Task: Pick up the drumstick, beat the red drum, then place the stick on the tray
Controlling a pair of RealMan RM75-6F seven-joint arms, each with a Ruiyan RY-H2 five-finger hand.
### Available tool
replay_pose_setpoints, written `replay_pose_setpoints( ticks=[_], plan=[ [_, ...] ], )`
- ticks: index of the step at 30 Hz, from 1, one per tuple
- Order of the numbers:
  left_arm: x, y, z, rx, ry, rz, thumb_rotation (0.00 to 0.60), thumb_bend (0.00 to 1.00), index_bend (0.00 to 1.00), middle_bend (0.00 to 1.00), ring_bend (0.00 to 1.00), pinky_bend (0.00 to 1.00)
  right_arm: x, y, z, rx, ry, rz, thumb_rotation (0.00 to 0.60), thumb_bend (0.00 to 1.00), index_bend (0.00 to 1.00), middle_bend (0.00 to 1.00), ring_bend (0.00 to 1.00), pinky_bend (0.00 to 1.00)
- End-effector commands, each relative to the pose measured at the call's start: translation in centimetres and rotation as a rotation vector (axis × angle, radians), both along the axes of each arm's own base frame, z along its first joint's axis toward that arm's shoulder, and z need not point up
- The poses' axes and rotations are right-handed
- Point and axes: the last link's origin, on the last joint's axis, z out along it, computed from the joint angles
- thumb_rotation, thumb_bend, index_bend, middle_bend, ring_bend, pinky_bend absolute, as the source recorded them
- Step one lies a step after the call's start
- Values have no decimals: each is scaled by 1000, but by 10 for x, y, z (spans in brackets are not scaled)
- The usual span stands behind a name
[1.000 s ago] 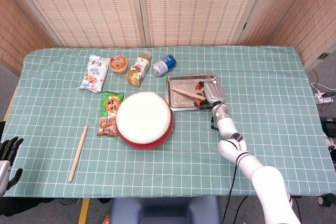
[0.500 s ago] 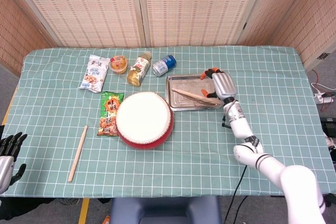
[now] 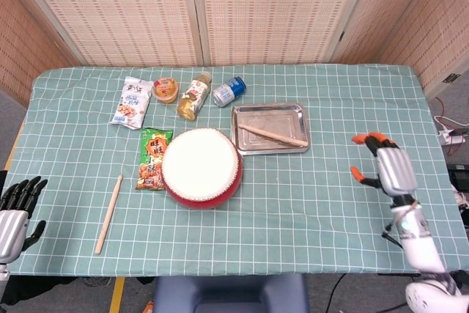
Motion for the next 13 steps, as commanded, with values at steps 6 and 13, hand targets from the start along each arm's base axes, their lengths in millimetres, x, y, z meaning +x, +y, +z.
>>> replay_pose_setpoints(
  ticks=[6, 13],
  plan=[
    [8, 4, 0, 3, 2, -27, 600, 347, 40, 26, 20, 71, -16, 89, 27, -20, 14, -71, 600, 281, 88, 154, 23, 97],
    [12, 7, -2, -1, 7, -33, 600, 347, 40, 26, 20, 70, -11, 112, 35, -38, 4, -78, 600, 281, 65, 136, 0, 59]
  ],
)
